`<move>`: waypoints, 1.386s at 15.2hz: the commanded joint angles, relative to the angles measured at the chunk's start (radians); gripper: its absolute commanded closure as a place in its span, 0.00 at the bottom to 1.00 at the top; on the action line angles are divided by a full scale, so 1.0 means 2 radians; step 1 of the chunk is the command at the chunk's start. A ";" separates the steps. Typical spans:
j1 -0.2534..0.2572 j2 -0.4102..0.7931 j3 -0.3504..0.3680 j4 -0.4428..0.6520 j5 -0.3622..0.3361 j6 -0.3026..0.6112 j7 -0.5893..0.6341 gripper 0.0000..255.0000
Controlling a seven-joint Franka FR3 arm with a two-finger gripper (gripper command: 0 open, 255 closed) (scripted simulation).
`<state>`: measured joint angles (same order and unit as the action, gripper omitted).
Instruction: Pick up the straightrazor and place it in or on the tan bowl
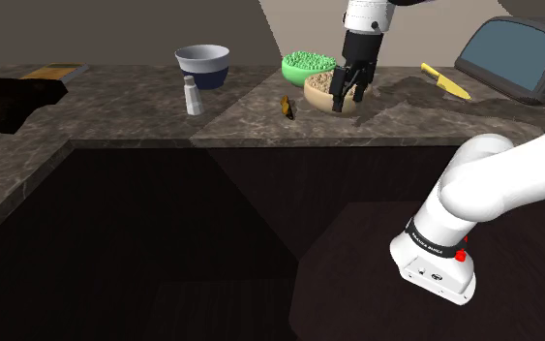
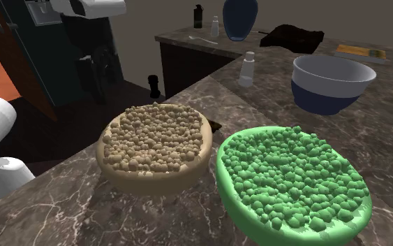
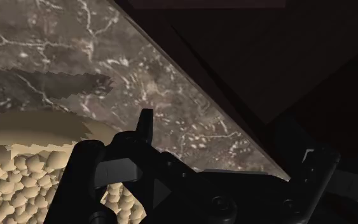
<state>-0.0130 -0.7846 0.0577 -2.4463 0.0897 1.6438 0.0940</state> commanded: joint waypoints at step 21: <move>-0.066 0.468 0.092 0.404 -0.151 -0.043 0.333 0.00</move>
<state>-0.1483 0.1231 0.2421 -1.6668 -0.1994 1.5682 0.7368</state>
